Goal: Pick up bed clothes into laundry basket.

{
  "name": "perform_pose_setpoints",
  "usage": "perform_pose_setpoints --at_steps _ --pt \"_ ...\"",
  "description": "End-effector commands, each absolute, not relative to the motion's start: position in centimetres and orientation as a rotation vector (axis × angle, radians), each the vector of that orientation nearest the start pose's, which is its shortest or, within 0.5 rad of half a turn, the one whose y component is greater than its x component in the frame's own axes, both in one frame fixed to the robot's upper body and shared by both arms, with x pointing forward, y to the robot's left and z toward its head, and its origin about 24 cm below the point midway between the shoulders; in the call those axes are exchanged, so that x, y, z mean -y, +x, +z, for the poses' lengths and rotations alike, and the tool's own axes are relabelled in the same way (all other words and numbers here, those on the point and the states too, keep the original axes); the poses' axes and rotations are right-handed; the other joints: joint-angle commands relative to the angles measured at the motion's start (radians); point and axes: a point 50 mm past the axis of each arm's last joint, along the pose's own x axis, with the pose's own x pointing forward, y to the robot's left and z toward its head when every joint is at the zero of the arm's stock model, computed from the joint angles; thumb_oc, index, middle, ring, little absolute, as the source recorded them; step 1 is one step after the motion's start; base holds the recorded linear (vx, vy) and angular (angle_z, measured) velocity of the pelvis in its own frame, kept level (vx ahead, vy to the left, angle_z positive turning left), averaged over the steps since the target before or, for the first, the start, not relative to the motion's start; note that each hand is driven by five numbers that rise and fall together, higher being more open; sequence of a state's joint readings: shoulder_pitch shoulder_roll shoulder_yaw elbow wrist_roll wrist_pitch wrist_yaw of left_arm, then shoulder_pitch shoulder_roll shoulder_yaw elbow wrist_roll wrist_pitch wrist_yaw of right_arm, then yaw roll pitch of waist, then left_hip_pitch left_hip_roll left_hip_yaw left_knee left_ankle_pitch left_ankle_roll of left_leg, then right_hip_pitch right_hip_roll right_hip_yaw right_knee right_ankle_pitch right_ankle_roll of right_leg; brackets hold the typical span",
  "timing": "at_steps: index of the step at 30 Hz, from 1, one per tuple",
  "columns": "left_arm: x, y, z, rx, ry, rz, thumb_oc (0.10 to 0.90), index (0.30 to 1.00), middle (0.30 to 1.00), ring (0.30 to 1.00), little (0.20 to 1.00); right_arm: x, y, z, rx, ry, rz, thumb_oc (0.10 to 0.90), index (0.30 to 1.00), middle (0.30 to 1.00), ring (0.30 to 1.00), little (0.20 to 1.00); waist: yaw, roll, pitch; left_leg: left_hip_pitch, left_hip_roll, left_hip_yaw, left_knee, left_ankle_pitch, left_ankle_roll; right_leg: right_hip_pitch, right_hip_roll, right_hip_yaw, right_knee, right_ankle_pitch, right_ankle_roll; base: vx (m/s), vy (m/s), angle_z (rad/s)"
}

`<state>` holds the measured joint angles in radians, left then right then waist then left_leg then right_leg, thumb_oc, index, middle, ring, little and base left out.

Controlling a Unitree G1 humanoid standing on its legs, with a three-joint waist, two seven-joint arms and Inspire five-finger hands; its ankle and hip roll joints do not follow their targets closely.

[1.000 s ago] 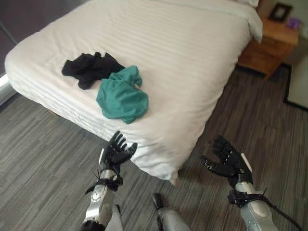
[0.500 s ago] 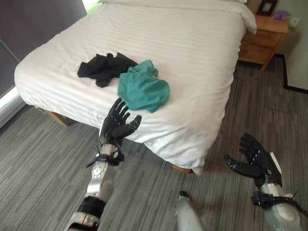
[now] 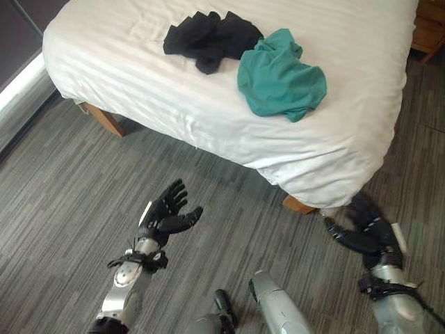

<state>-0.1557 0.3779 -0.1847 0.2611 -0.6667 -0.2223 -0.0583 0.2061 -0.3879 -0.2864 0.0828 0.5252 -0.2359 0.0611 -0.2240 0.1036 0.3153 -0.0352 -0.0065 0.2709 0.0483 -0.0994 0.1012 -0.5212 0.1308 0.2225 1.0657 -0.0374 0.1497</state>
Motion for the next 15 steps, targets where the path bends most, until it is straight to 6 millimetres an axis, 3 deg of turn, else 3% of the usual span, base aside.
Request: perform_pose_setpoints --at_steps 1,2,4,5,6,8,10,11,12,13,15 --pt "-18.0 30.3 11.9 0.402 -0.251 -0.204 0.800 0.900 0.900 0.900 0.900 29.9 19.9 9.0 0.306 -0.007 -0.208 0.800 0.900 0.900 0.900 0.900 -0.080 -0.054 -0.127 0.123 0.066 -0.096 -0.136 0.087 -0.137 0.168 -0.047 0.081 -0.538 0.125 0.029 0.33 0.047 0.24" --pt "-17.7 30.7 12.6 0.427 -0.246 -0.207 0.800 0.900 0.900 0.900 0.900 29.8 19.9 9.5 0.323 -0.024 -0.200 0.800 0.900 0.900 0.900 0.900 -0.087 -0.069 -0.140 0.137 0.037 -0.095 -0.136 0.048 -0.135 0.181 -0.057 0.058 -0.684 0.094 0.023 0.22 0.028 0.28" --pt "-17.4 31.2 13.5 0.458 -0.240 -0.195 0.800 0.900 0.900 0.900 0.900 29.3 20.2 10.5 0.367 -0.024 -0.178 0.800 0.900 0.900 0.900 0.900 -0.094 -0.077 -0.158 0.176 0.010 -0.091 -0.136 0.013 -0.133 0.225 -0.082 -0.029 -0.903 0.109 0.005 0.28 0.002 0.25" --pt "-17.4 31.3 13.7 0.469 -0.240 -0.182 0.800 0.900 0.900 0.900 0.900 28.9 20.5 11.1 0.396 -0.025 -0.147 0.800 0.900 0.900 0.900 0.900 -0.091 -0.077 -0.166 0.200 0.005 -0.084 -0.136 0.004 -0.133 0.233 -0.089 -0.087 -0.944 0.126 0.001 0.22 -0.042 0.01" --pt "-17.6 31.2 14.1 0.488 -0.237 -0.159 0.800 0.900 0.900 0.900 0.900 28.6 20.6 11.6 0.411 -0.038 -0.119 0.800 0.900 0.900 0.900 0.900 -0.075 -0.066 -0.164 0.219 0.011 -0.085 -0.136 0.037 -0.138 0.281 -0.098 -0.109 -0.944 0.104 -0.013 0.18 -0.088 -0.07" --pt "-18.3 30.9 14.3 0.507 -0.236 -0.152 0.800 0.900 0.900 0.900 0.900 28.4 20.9 12.6 0.439 -0.049 -0.080 0.800 0.900 0.900 0.900 0.900 -0.071 -0.075 -0.161 0.204 0.023 -0.073 0.046 0.071 -0.172 0.342 -0.085 -0.066 -0.974 0.104 -0.037 0.17 -0.115 -0.16" --pt "-18.8 30.8 15.2 0.554 -0.263 -0.131 0.800 0.900 0.900 0.900 0.900 28.1 21.5 14.1 0.506 -0.030 -0.049 0.800 0.900 0.900 0.900 0.900 -0.050 -0.113 -0.139 0.064 0.062 -0.081 0.378 0.174 -0.239 0.387 -0.107 -0.061 -0.980 0.103 -0.067 0.16 -0.130 -0.43" --pt "-18.5 30.8 15.4 0.560 -0.279 -0.144 0.800 0.900 0.900 0.900 0.900 28.1 21.6 14.4 0.515 -0.025 -0.039 0.800 0.900 0.900 0.900 0.900 -0.029 -0.131 -0.125 0.010 0.061 -0.099 0.468 0.203 -0.254 0.420 -0.118 -0.044 -0.997 0.100 -0.082 0.13 -0.075 -0.42" --pt "-18.4 30.7 15.5 0.562 -0.288 -0.147 0.800 0.900 0.900 0.900 0.900 27.8 21.8 14.7 0.519 -0.025 -0.020 0.800 0.900 0.900 0.900 0.900 0.001 -0.156 -0.111 -0.057 0.028 -0.147 0.587 0.210 -0.261 0.439 -0.131 -0.019 -0.995 0.099 -0.095 0.23 0.014 -0.24" --pt "-18.7 30.1 15.4 0.570 -0.306 -0.135 0.800 0.900 0.900 0.900 0.900 27.8 22.2 14.9 0.514 -0.029 -0.013 0.800 0.900 0.900 0.900 0.900 0.032 -0.176 -0.107 -0.125 0.049 -0.177 0.615 0.163 -0.232 0.476 -0.149 0.023 -1.007 0.086 -0.092 0.17 0.032 -0.58" --pt "-18.7 30.1 15.4 0.570 -0.305 -0.134 0.800 0.900 0.900 0.900 0.900 27.7 22.2 14.8 0.514 -0.028 -0.012 0.800 0.900 0.900 0.900 0.900 0.035 -0.180 -0.111 -0.127 0.047 -0.171 0.609 0.170 -0.231 0.472 -0.152 0.028 -1.009 0.090 -0.091 0.07 0.017 -1.42"
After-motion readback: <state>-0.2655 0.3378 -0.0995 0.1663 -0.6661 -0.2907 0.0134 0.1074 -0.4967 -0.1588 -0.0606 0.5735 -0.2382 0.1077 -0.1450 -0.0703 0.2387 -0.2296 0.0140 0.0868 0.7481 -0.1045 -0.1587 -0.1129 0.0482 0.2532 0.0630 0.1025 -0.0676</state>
